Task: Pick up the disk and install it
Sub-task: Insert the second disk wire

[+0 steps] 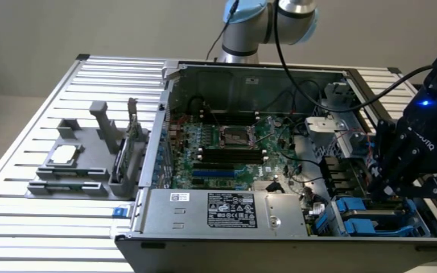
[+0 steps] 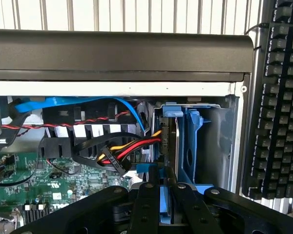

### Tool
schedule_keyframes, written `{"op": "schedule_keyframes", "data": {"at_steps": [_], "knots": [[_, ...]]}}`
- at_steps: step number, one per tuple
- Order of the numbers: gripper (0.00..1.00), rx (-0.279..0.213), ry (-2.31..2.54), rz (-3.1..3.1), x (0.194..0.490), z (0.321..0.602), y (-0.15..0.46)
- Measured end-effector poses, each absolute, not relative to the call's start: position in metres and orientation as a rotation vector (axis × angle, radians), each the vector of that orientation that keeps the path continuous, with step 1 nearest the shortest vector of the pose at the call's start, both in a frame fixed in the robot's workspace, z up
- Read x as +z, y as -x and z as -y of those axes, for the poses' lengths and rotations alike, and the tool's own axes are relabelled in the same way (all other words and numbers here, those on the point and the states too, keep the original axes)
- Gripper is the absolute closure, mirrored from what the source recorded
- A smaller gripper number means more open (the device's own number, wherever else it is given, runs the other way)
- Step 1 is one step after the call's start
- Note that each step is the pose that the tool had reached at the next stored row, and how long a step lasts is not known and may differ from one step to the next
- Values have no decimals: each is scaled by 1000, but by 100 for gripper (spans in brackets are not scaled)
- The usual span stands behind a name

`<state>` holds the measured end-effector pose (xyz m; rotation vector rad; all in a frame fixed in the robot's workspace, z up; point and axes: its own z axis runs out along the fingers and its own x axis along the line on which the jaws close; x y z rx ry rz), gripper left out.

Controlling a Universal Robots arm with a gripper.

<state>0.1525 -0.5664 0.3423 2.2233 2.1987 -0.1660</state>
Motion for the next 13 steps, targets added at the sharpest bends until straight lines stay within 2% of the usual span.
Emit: {"op": "schedule_keyframes", "data": {"at_steps": [13], "knots": [[84,-145,-2233,-2210,341,571,-154]]}}
